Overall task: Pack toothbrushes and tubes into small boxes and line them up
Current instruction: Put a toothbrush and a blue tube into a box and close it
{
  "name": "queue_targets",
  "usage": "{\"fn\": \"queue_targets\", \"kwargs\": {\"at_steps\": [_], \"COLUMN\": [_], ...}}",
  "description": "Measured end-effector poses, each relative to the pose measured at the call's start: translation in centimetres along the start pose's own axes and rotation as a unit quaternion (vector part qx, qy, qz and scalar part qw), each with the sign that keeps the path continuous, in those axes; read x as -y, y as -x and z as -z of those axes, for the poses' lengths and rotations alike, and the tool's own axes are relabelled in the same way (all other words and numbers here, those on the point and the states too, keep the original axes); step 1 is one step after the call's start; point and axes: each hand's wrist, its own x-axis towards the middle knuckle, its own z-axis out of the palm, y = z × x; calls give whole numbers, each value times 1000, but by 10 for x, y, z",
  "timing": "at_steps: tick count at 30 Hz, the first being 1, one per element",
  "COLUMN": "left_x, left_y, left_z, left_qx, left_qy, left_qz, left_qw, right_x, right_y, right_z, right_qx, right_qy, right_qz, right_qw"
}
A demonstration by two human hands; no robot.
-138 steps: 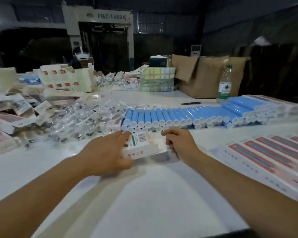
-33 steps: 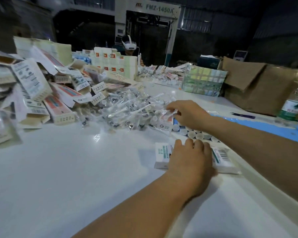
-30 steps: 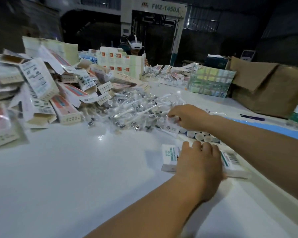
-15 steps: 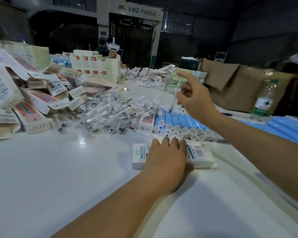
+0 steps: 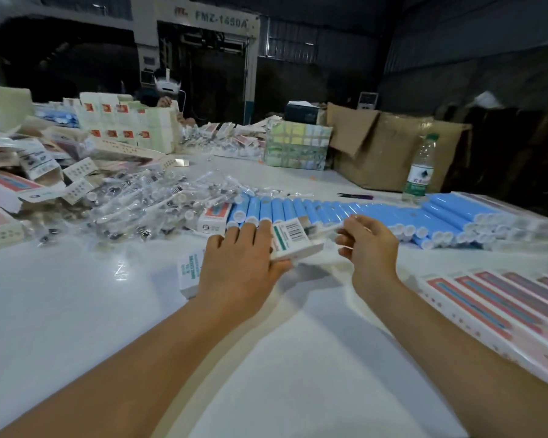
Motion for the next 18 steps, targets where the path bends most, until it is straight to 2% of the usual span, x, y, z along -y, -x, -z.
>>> {"fn": "queue_targets", "kwargs": {"at_steps": [6, 13, 18], "left_x": [-7, -12, -3], "left_y": [-4, -3, -8], "left_z": [-6, -9, -7], "left_qx": [-9, -19, -30], "left_qy": [-19, -36, -18], "left_qz": [-12, -11, 23], "left_qw": [1000, 999, 999], "right_x": [-2, -9, -2], "right_y": [10, 28, 33], "right_z": [-13, -20, -10], "right_qx": [-16, 122, 78], "right_qy": [57, 140, 211], "right_qz": [44, 34, 169], "right_qw": [997, 982, 960]}}
